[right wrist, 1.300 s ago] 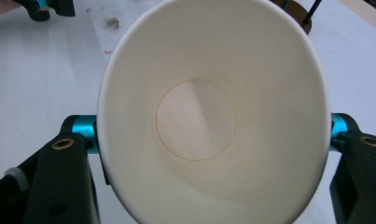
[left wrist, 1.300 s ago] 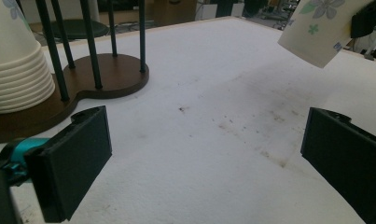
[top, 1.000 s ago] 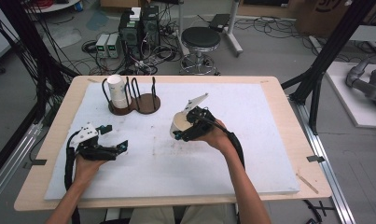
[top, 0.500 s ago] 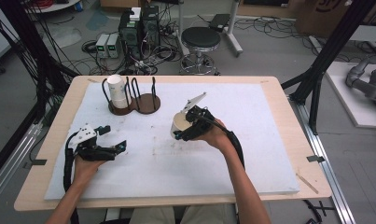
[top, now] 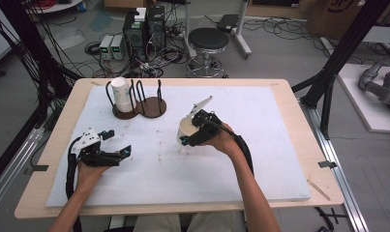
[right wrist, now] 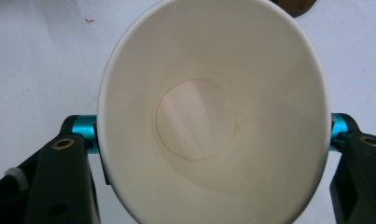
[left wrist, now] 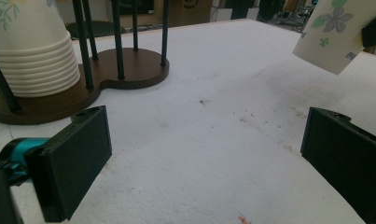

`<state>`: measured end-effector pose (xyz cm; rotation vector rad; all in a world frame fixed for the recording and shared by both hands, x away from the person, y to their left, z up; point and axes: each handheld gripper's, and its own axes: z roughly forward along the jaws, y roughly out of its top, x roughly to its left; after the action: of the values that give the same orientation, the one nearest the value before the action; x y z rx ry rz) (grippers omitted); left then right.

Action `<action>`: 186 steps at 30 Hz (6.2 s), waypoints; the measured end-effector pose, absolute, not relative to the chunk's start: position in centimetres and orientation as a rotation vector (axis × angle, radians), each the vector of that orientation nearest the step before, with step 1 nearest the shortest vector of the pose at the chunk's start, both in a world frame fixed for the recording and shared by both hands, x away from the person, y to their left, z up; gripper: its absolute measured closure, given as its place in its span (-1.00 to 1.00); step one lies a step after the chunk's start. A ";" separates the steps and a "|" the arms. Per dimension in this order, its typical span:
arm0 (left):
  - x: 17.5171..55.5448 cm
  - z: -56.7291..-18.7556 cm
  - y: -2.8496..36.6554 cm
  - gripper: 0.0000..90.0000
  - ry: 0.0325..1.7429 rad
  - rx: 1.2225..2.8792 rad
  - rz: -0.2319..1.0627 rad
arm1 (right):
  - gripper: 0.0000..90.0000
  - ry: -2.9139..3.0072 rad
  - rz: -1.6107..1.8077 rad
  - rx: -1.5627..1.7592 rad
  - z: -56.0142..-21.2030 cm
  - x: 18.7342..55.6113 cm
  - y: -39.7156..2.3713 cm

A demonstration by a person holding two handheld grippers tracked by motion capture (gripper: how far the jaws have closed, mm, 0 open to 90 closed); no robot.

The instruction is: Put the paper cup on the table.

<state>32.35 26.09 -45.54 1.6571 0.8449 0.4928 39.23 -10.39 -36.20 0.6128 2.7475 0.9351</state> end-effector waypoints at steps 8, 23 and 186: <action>32.4 -45.7 26.1 -0.96 0.847 1.653 0.504 | -0.34 2.751 0.920 0.621 -36.4 39.5 -10.3; 32.3 -45.8 26.1 -0.96 0.847 1.649 0.506 | -0.34 2.797 0.835 0.641 -37.9 40.6 -9.5; 31.4 -45.9 26.4 -0.96 0.828 1.598 0.541 | -0.62 2.014 1.435 0.989 -45.0 32.1 -25.7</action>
<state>31.42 26.41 -45.91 1.5980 0.8280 0.5406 32.10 -25.67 -45.00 0.9885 2.0138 1.4346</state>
